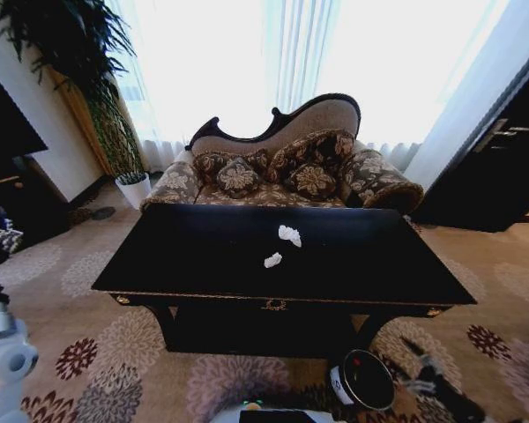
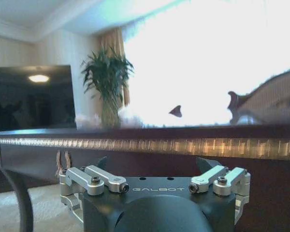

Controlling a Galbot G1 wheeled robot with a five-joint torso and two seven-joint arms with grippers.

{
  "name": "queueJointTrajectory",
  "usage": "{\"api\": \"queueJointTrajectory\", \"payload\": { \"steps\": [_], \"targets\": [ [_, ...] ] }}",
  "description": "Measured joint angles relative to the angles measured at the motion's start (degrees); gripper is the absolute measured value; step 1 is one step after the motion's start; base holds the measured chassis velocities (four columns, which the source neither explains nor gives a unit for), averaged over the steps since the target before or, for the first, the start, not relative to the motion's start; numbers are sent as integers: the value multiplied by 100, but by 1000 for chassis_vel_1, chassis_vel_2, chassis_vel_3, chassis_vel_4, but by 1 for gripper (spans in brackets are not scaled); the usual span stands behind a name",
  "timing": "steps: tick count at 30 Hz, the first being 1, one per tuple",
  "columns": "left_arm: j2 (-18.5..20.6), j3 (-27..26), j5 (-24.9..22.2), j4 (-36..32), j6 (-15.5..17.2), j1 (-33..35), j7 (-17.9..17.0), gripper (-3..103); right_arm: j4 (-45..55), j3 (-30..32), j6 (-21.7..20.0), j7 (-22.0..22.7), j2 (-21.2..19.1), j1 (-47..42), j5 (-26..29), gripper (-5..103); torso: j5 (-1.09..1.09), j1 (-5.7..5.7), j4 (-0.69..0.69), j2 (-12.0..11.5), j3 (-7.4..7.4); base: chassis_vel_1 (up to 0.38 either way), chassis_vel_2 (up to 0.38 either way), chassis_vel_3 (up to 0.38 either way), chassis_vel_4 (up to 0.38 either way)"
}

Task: Move to the front of the table and place the trash on the table into the trash bin.

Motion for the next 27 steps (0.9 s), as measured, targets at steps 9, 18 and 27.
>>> {"api": "queueJointTrajectory", "payload": {
  "steps": [9,18,27],
  "targets": [
    [115,-139,-173,95,-11,-10,0,100,1074,297,-282,765,-13,-21,418,100,0,0,-1,-1,0,0,0,0,0],
    [204,-305,-255,109,-15,48,2,100,1932,252,-441,1479,-37,147,552,100,1,1,-1,-1,0,0,0,0,0],
    [84,-224,-150,-69,-15,142,4,100,3187,-666,-554,4182,-236,484,186,100,-1,1,0,-1,1,0,0,0,0]
  ]
}}
